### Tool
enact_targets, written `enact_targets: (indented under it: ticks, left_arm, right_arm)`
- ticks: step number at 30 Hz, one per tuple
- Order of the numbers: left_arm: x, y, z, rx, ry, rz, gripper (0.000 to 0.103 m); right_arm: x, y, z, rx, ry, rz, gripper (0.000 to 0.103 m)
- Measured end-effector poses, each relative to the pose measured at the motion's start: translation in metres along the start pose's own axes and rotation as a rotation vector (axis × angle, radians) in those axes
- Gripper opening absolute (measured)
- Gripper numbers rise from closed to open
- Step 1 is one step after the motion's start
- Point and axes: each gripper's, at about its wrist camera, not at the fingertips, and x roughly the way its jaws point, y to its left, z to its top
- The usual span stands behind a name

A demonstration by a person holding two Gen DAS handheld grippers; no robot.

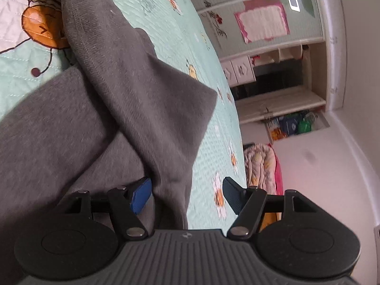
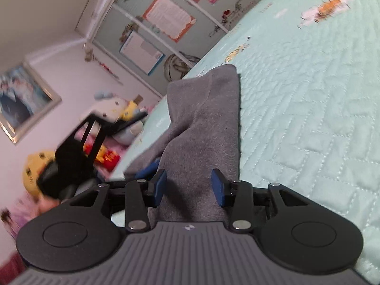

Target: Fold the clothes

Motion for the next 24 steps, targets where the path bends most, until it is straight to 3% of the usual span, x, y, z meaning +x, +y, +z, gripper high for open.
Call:
enact_targets:
  ticks: [3, 5, 7, 10, 15, 19, 21, 24]
  left_arm:
    - [0.003, -0.005, 0.005, 0.02, -0.057, 0.005, 0.064]
    - [0.001, -0.015, 0.011, 0.097, -0.099, 0.02, 0.052]
    - [0.0, -0.022, 0.015, 0.168, -0.107, 0.052, 0.031]
    - [0.002, -0.018, 0.011, 0.213, -0.087, 0.057, 0.029]
    - [0.006, 0.002, 0.007, 0.215, -0.105, 0.072, 0.023]
    - [0.006, 0.004, 0.001, 0.326, -0.146, 0.077, 0.024]
    - [0.009, 0.012, 0.0, 0.327, -0.158, 0.07, 0.024]
    - [0.01, 0.026, 0.0, 0.289, -0.172, 0.059, 0.014]
  right_arm:
    - [0.002, 0.01, -0.001, -0.066, 0.012, -0.029, 0.046]
    - [0.004, 0.016, 0.0, -0.1, 0.031, -0.052, 0.046]
    - [0.004, 0.027, 0.006, -0.17, 0.055, -0.087, 0.046]
    - [0.003, 0.046, 0.021, -0.279, 0.073, -0.148, 0.046]
    - [0.023, 0.048, 0.073, -0.241, -0.046, -0.126, 0.046]
    - [0.063, 0.022, 0.101, -0.099, -0.106, -0.056, 0.046]
    - [0.086, 0.011, 0.114, -0.055, -0.116, -0.028, 0.046]
    - [0.129, -0.012, 0.129, -0.012, -0.086, -0.051, 0.045]
